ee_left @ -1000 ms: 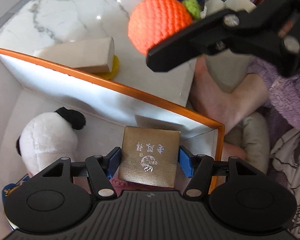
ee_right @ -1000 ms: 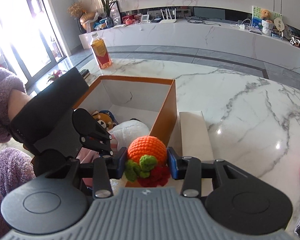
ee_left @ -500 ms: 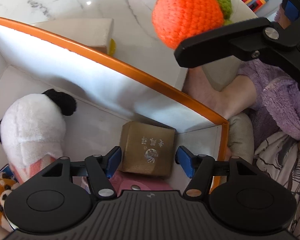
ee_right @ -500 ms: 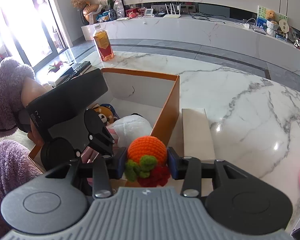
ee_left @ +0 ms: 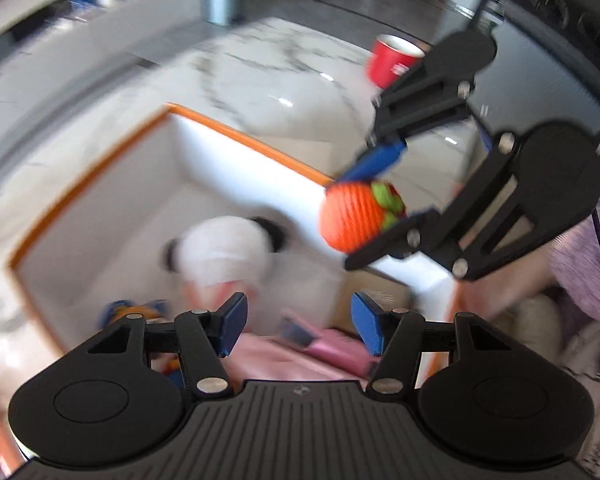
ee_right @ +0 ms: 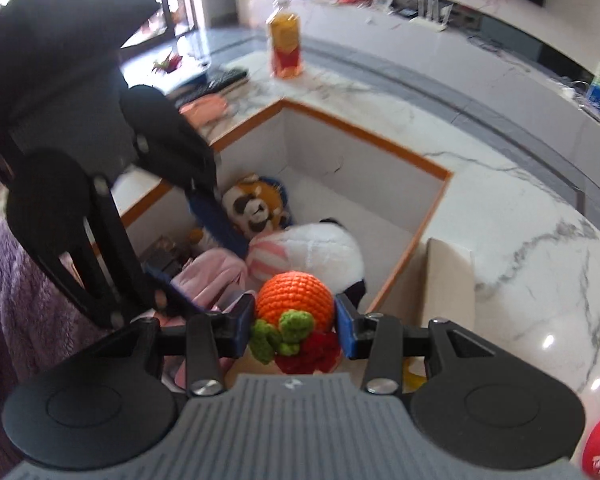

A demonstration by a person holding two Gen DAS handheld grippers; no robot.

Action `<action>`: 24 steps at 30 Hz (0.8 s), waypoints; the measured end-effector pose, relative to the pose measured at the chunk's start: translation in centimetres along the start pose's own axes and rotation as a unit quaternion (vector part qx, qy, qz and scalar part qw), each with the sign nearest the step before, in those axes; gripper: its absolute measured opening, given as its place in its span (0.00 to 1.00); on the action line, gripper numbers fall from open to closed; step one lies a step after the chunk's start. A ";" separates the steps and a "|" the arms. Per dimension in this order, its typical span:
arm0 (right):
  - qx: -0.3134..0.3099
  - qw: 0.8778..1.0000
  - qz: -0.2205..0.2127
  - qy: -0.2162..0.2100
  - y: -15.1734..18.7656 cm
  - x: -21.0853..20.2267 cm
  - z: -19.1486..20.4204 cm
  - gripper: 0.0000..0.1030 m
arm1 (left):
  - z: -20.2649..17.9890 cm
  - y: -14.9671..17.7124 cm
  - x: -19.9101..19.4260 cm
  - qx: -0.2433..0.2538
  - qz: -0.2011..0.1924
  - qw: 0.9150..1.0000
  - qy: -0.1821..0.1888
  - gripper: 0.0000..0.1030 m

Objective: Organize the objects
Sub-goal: 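Lower the crocheted fruit into the box and open the right gripper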

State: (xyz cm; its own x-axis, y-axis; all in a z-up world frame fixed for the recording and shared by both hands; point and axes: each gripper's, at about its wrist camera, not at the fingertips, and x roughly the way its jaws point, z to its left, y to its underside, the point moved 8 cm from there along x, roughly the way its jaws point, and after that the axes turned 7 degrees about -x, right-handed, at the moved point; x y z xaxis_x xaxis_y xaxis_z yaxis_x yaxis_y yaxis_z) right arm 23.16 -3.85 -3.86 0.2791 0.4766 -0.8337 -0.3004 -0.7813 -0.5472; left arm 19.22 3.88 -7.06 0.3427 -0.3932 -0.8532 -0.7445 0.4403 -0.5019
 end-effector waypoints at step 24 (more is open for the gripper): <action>-0.136 0.966 0.219 0.008 1.4 9.3 2.4 0.45 | 3.8 0.4 -2.8 -0.063 -0.074 0.994 -0.056 0.64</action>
State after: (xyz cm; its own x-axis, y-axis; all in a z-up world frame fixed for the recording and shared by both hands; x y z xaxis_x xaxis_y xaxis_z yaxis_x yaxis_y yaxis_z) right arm 23.14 0.48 -12.61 0.1948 0.0718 -0.9782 -0.1421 -0.9847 -0.1006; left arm 20.16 8.26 -5.44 0.5103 -0.3512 -0.7850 -0.7444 0.2767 -0.6077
